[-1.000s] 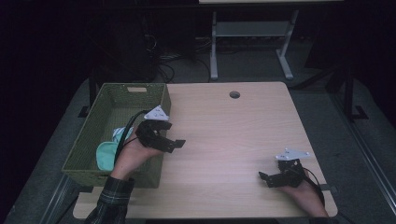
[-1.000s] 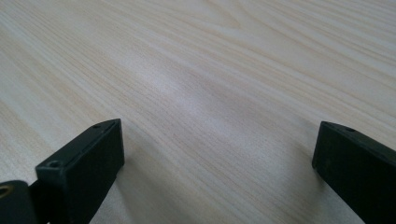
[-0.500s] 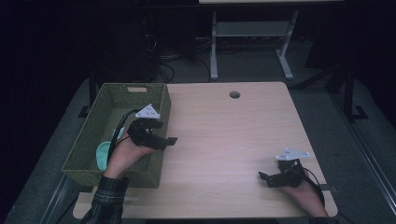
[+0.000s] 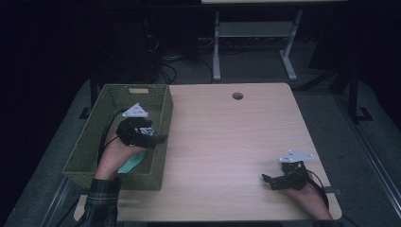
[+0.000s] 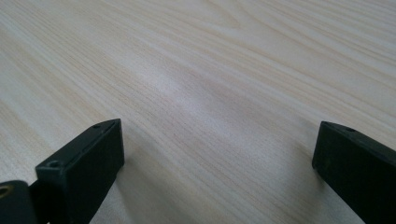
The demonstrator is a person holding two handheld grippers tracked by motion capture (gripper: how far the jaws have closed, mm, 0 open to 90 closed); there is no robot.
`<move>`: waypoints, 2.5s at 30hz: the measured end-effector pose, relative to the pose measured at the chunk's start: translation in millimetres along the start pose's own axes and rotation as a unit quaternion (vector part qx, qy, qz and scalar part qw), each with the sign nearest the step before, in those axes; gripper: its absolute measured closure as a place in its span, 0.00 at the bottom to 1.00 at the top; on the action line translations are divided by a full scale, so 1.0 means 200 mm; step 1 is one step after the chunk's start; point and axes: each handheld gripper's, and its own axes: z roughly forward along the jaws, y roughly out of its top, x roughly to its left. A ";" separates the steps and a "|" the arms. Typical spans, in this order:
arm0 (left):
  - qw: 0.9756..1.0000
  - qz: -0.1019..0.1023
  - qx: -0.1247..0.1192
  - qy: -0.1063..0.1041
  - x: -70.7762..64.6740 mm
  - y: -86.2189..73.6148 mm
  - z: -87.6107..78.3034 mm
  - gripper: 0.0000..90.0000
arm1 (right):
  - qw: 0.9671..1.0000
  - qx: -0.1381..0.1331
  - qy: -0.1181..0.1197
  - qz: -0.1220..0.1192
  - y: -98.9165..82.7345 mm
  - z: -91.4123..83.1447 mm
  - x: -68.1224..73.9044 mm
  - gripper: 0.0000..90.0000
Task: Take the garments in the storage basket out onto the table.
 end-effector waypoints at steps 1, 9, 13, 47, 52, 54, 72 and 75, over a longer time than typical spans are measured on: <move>1.000 0.002 0.001 0.004 0.01 -0.01 0.00 0.17 | 1.000 0.000 0.000 0.000 0.00 0.00 0.00 0.02; 1.000 -0.010 0.006 0.024 0.08 -0.06 -0.03 0.17 | 1.000 0.000 0.000 0.000 0.00 0.00 0.00 0.02; 0.999 -0.013 0.007 0.029 0.11 -0.08 -0.05 0.17 | 1.000 0.000 0.000 0.000 0.00 0.00 0.00 0.02; 0.996 -0.016 0.047 0.068 0.28 -0.30 -0.03 0.19 | 1.000 0.000 0.000 0.000 0.00 0.00 0.00 0.02; 0.996 -0.018 0.062 0.066 0.29 -0.32 -0.01 0.19 | 1.000 0.000 0.000 0.000 0.00 0.00 0.00 0.02; 0.995 -0.025 0.065 0.065 0.29 -0.33 0.00 0.19 | 1.000 0.000 0.000 0.000 0.00 0.00 0.00 0.02; 0.988 -0.034 0.138 0.055 0.30 -0.37 0.11 0.19 | 1.000 0.001 0.000 0.001 0.00 0.00 0.00 0.02; 0.986 -0.039 0.154 0.054 0.30 -0.38 0.13 0.19 | 1.000 0.001 0.000 0.001 0.00 0.00 0.00 0.02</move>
